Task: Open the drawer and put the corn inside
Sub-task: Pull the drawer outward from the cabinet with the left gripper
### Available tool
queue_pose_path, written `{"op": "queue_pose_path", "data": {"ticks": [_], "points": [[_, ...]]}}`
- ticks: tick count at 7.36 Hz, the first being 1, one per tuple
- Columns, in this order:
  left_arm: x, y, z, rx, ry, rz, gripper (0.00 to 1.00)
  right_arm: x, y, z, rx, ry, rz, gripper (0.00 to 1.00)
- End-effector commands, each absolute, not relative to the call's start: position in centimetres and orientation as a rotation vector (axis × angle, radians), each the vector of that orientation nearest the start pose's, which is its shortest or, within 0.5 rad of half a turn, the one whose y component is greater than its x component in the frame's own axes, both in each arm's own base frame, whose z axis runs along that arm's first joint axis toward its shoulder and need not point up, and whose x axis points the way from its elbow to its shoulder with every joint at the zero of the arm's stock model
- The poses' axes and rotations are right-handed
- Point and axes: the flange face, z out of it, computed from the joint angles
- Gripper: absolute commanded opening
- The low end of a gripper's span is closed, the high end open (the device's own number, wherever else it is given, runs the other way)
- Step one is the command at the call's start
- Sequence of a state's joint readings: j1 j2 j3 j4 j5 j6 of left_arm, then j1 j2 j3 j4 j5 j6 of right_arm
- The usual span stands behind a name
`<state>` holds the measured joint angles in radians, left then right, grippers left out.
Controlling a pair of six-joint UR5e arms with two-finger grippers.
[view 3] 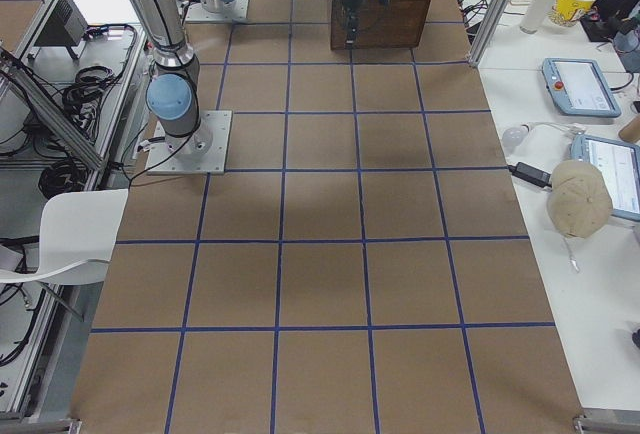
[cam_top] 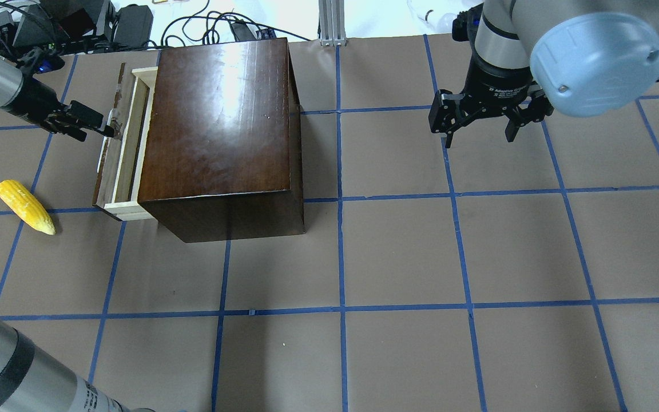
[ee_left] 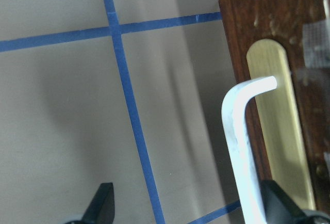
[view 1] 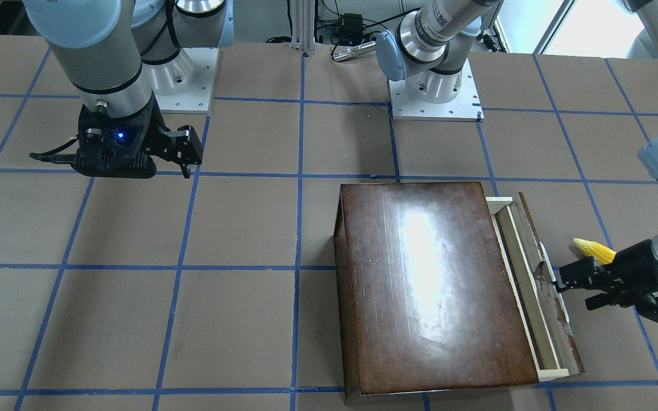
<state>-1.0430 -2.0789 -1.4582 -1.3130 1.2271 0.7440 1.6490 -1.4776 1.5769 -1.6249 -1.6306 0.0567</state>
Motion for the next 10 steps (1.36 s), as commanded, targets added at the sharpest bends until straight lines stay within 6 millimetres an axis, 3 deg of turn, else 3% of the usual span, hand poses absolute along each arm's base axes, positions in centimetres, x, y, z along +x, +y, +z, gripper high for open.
{"op": "queue_pose_path", "data": {"ticks": [1, 7, 10], "points": [[19.5, -64.7, 27.6, 0.315, 3.476, -0.169, 1.00, 16.8, -51.3, 44.4, -0.036, 3.203, 0.062, 1.00], [20.2, -65.0, 28.4, 0.376, 3.442, -0.168, 1.00, 16.8, -51.4, 44.3, -0.037, 3.203, 0.065, 1.00], [22.3, -64.8, 28.3, 0.404, 3.433, -0.191, 1.00, 16.8, -51.4, 44.3, -0.037, 3.203, 0.065, 1.00]]}}
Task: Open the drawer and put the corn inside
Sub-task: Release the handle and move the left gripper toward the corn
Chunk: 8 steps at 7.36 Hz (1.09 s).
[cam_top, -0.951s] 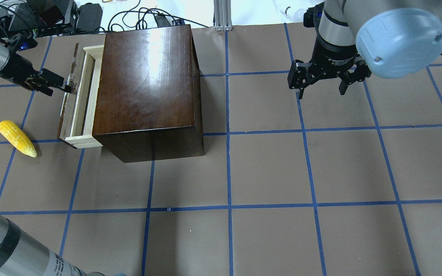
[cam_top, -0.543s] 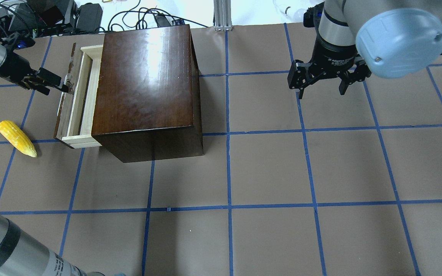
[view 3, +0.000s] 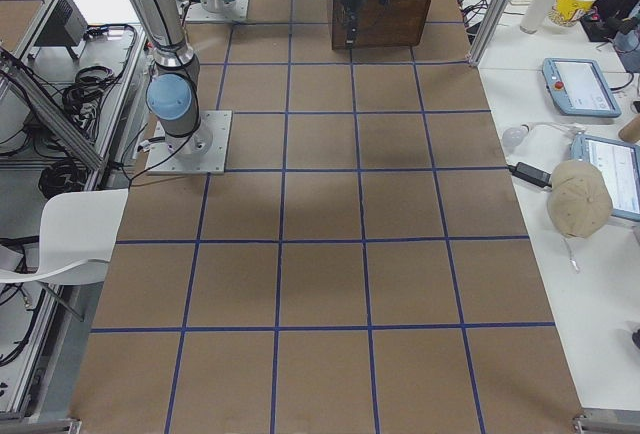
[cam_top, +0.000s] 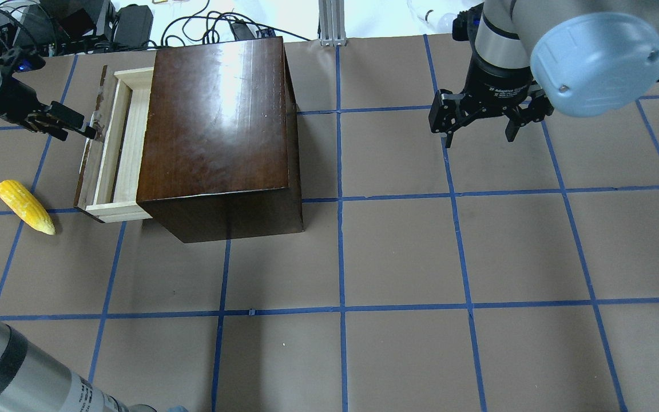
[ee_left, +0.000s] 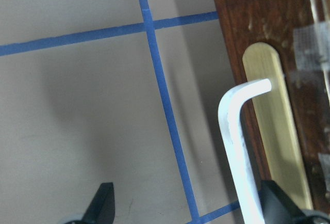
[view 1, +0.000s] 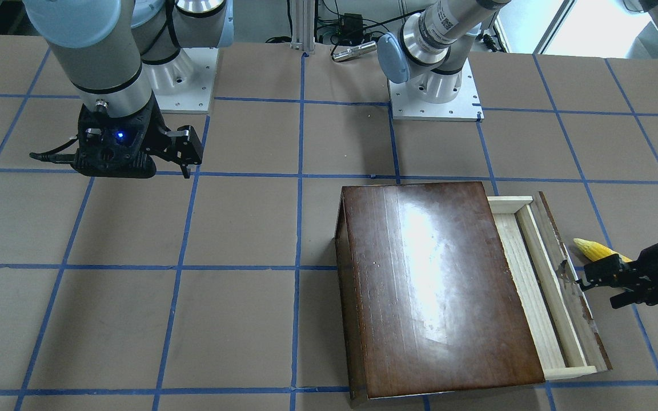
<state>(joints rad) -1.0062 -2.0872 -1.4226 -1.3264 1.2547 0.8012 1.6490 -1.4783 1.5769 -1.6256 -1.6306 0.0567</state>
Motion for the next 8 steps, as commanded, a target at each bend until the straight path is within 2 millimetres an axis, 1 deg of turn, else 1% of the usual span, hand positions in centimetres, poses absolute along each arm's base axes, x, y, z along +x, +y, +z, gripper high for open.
{"op": "queue_pose_path", "data": {"ticks": [1, 2, 3, 4, 5, 6, 7, 8], "points": [[22.5, -65.0, 28.2, 0.402, 3.433, -0.191, 1.00, 16.8, -51.3, 44.4, -0.036, 3.203, 0.062, 1.00], [22.6, -65.0, 28.2, 0.402, 3.433, -0.191, 1.00, 16.8, -51.3, 44.4, -0.036, 3.203, 0.062, 1.00], [22.5, -64.9, 29.0, 0.400, 3.430, -0.193, 1.00, 16.8, -51.3, 44.3, -0.037, 3.203, 0.067, 1.00], [22.4, -64.7, 30.8, 0.366, 3.427, -0.196, 1.00, 16.8, -51.3, 44.3, -0.037, 3.203, 0.065, 1.00], [22.4, -64.7, 32.0, 0.265, 3.430, -0.196, 1.00, 16.8, -51.3, 44.3, -0.037, 3.203, 0.067, 1.00], [23.0, -64.6, 33.6, 0.183, 3.380, -0.168, 1.00, 16.8, -51.3, 44.4, -0.036, 3.203, 0.062, 1.00], [24.0, -64.3, 35.0, 0.126, 3.325, -0.145, 1.00, 16.8, -51.3, 44.4, -0.037, 3.203, 0.065, 1.00], [26.1, -63.1, 35.0, -0.113, 3.334, -0.088, 1.00, 16.8, -51.4, 44.3, -0.037, 3.203, 0.065, 1.00]]}}
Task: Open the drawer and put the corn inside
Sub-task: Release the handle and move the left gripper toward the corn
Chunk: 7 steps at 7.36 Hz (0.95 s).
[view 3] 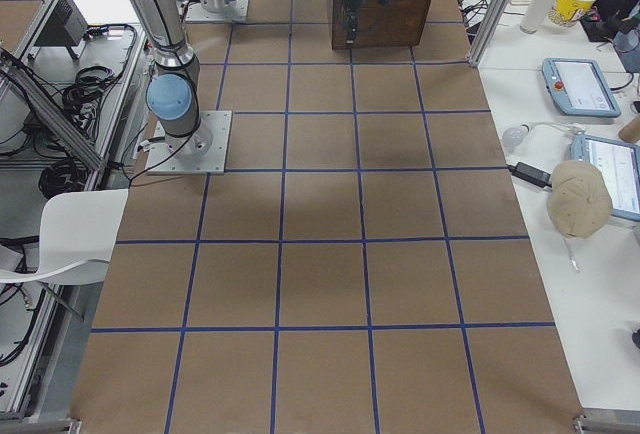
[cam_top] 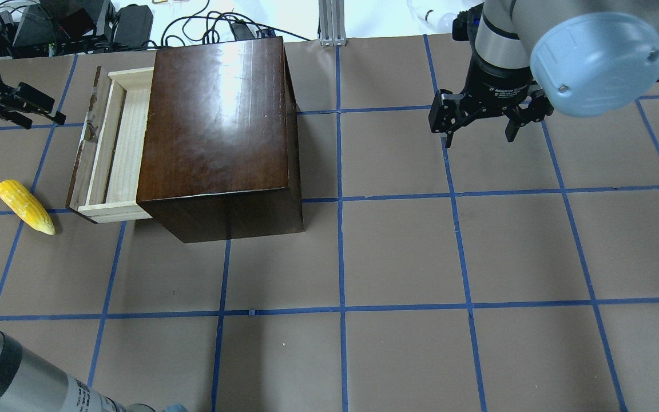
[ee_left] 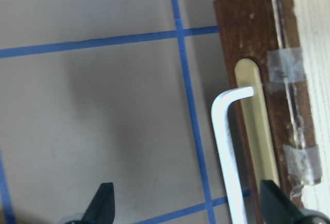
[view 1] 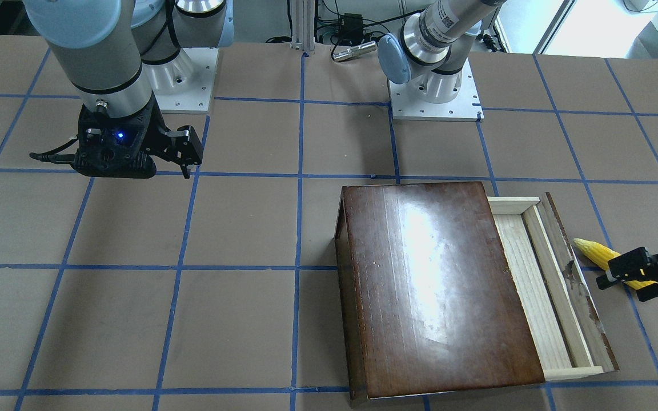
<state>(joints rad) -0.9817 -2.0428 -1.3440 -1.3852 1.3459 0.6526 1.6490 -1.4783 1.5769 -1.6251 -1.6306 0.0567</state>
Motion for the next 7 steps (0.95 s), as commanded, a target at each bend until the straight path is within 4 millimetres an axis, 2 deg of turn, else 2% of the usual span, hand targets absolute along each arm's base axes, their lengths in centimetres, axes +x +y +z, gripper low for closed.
{"op": "queue_pose_path", "data": {"ticks": [1, 2, 3, 7], "points": [[28.7, -62.0, 34.9, -0.243, 3.320, -0.083, 1.00, 16.8, -51.3, 44.3, -0.037, 3.203, 0.065, 1.00], [30.9, -60.9, 34.4, -0.440, 3.244, -0.009, 1.00, 16.8, -51.3, 44.4, -0.036, 3.203, 0.062, 1.00], [31.8, -60.6, 33.0, -0.597, 3.199, 0.054, 1.00, 16.8, -51.3, 44.4, -0.037, 3.205, 0.062, 1.00], [32.7, -61.0, 27.2, -0.981, 3.083, 0.228, 1.00, 16.8, -51.3, 44.4, -0.036, 3.203, 0.062, 1.00]]}}
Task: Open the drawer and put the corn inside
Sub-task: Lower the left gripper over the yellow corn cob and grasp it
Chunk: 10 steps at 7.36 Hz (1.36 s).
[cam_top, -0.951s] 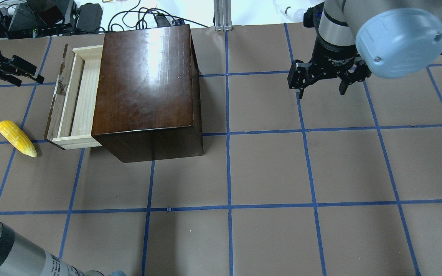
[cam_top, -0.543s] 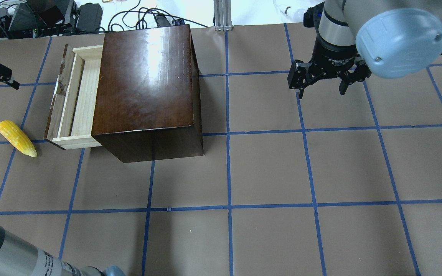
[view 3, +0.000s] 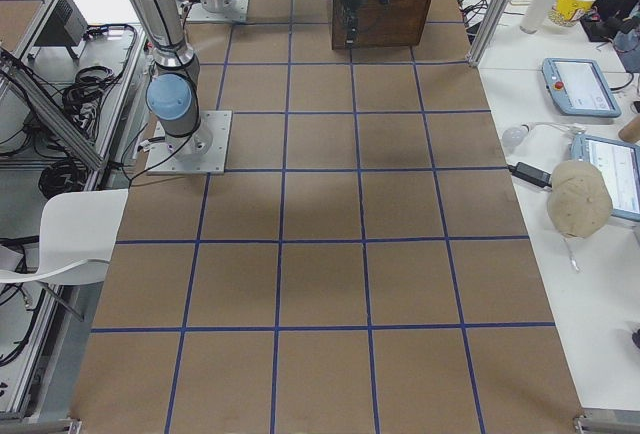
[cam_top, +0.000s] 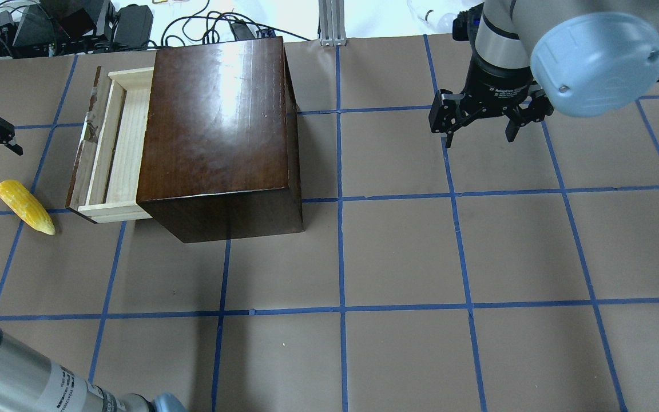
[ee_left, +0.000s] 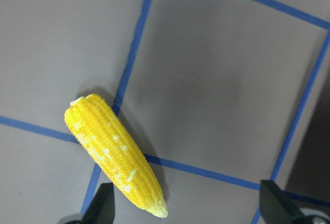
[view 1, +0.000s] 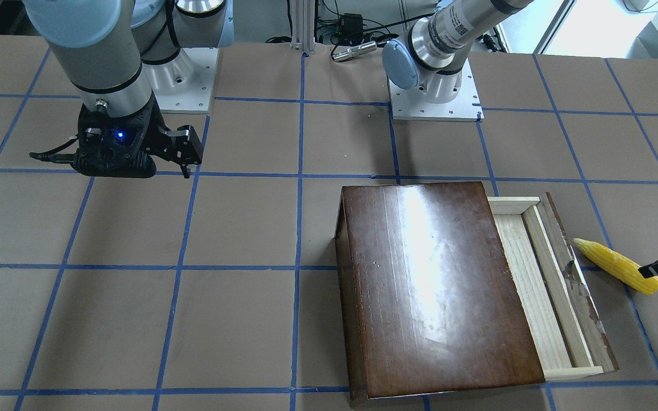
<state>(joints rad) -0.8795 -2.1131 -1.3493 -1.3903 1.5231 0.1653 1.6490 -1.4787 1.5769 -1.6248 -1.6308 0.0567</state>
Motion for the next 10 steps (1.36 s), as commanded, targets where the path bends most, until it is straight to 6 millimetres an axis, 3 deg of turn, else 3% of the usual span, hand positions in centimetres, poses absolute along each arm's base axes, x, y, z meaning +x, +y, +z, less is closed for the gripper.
{"op": "queue_pose_path", "data": {"ticks": [1, 3, 10], "points": [[32.8, -60.8, 26.1, -1.016, 3.052, 0.269, 1.00, 16.8, -51.3, 44.4, -0.037, 3.203, 0.065, 1.00], [34.0, -60.6, 25.0, -0.974, 2.952, 0.291, 1.00, 16.8, -51.3, 44.4, -0.036, 3.203, 0.062, 1.00], [34.2, -60.8, 20.7, -0.963, 2.967, 0.386, 1.00, 16.8, -51.3, 44.3, -0.037, 3.203, 0.067, 1.00]]}}
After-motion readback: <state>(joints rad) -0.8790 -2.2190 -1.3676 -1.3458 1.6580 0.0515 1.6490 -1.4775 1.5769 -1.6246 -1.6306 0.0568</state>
